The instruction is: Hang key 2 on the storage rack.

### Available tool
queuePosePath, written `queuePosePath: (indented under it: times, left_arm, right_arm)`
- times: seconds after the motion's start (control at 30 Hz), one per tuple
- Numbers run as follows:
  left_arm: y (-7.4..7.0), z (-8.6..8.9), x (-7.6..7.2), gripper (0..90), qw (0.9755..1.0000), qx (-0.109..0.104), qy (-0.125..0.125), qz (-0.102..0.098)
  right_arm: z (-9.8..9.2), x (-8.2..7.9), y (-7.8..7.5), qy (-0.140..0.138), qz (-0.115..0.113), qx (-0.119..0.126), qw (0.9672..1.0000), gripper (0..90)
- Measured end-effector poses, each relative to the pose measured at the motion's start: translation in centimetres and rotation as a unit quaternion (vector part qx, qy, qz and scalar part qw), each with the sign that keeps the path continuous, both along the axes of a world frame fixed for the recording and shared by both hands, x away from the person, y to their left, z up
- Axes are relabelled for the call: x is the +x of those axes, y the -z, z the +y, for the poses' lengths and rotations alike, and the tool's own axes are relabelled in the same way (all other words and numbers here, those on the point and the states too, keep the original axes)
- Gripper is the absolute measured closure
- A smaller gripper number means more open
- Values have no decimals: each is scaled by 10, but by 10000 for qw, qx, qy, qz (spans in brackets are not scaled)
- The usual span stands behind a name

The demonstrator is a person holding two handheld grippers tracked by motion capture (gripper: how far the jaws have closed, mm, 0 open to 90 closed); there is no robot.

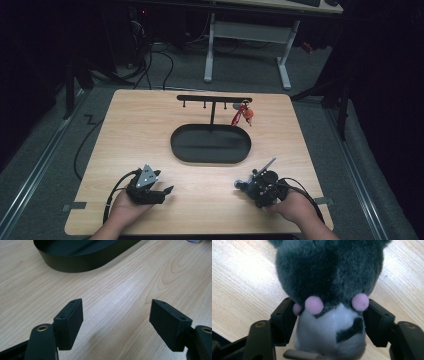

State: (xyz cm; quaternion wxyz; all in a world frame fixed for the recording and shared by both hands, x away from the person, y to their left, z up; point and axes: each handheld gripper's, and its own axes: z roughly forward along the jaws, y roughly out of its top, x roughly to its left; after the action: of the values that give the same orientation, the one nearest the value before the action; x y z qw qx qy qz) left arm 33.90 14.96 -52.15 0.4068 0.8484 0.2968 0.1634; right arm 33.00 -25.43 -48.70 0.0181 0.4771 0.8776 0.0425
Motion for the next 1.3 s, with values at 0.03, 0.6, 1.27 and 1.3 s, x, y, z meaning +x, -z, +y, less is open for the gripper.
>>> queuePosePath:
  times: [0.03,0.6,1.27,1.3]
  left_arm:
    - [0,0,0,274,10000,-1,-9,8]
    - [1,0,0,274,10000,-3,30,24]
    - [1,1,-3,275,9999,23,117,41]
    - [1,2,-3,275,9999,16,106,36]
  right_arm:
    - [0,1,0,15,13,-2,10000,372]
    - [-1,10,-33,108,34,283,9995,472]
    - [38,58,-97,79,-12,440,9990,474]
    - [41,61,-101,128,1,441,9989,474]
